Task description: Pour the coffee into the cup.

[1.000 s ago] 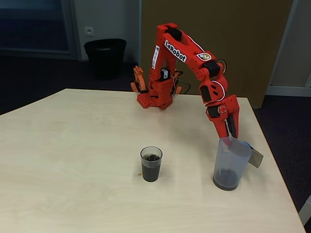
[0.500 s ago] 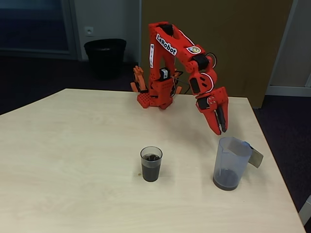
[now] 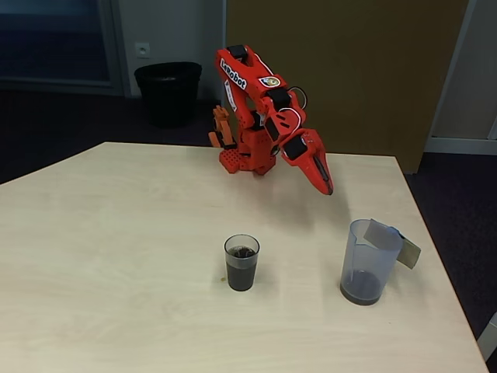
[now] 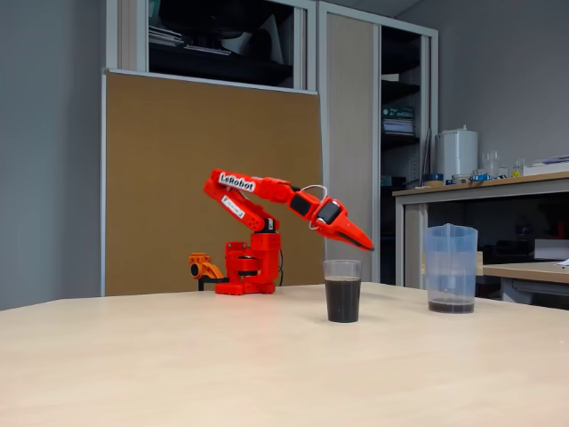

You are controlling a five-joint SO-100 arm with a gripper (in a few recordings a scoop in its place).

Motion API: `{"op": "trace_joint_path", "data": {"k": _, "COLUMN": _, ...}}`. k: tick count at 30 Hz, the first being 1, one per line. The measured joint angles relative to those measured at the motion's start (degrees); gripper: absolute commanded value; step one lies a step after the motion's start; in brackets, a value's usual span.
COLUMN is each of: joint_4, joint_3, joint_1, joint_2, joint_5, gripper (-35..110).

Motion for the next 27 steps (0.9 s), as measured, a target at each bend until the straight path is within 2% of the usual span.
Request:
{"op": "trace_joint_path", "data": {"k": 9, "joint_4": 9.84, "joint_3": 6.15, "joint_1": 1.85, "joint_2": 13.18, "joint_5": -14.85, "gripper": 0}}
{"op": "trace_joint_path", "data": {"k": 14, "joint_4": 18.54, "joint_3": 8.35, "joint_1": 2.99, "joint_2": 15.38, "joint_5": -22.5, "gripper": 0}}
{"op": "trace_joint_path", "data": {"k": 23, "joint_4": 23.55, "joint_3": 12.83, "joint_1": 4.22, "joint_2": 17.23, "joint_5": -35.24, "gripper": 0}}
{"op": "trace_joint_path", "data": {"k": 27, "joint_4": 30.94, "joint_3": 12.83, "joint_1": 4.92, "joint_2": 20.65, "joint_5": -43.24, "gripper": 0}}
